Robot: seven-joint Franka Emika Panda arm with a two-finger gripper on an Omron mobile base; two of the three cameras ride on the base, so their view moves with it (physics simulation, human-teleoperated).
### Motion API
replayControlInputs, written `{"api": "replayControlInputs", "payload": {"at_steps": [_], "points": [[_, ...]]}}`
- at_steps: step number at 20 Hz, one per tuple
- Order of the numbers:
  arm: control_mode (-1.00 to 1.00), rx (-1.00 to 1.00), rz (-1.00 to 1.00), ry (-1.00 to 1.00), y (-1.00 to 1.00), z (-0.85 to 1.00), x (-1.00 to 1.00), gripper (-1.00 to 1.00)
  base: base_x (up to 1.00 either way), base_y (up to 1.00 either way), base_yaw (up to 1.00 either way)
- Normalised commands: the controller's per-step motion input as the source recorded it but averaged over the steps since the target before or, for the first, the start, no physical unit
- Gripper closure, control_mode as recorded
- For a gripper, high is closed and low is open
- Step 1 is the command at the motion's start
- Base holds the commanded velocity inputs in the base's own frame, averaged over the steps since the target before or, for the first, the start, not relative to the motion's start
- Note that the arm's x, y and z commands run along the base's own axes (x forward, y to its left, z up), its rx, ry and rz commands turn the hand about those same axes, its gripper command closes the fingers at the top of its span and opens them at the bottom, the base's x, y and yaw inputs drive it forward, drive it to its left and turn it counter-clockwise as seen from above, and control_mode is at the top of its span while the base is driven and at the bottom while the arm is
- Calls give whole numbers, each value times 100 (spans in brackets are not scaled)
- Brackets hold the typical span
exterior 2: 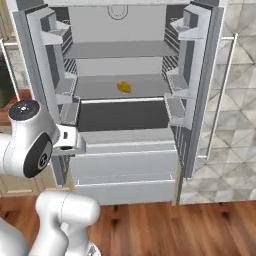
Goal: Take the cheese, steak, and mushroom from the fridge and place them on the plate on the dining counter to create an appetizer plate.
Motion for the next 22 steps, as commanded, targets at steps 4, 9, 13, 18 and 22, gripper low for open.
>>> {"api": "replayControlInputs", "payload": {"at_steps": [4, 9, 13, 18, 22], "points": [[100, 0, 0, 0, 0, 0, 0, -100, 60, -41, 68], [100, 0, 0, 0, 0, 0, 0, -100, 11, -83, 50], [100, 0, 0, 0, 0, 0, 0, -100, 0, -85, 26], [100, 0, 0, 0, 0, 0, 0, -100, 17, -2, 3], [100, 0, 0, 0, 0, 0, 0, -100, 52, 67, -3]]}}
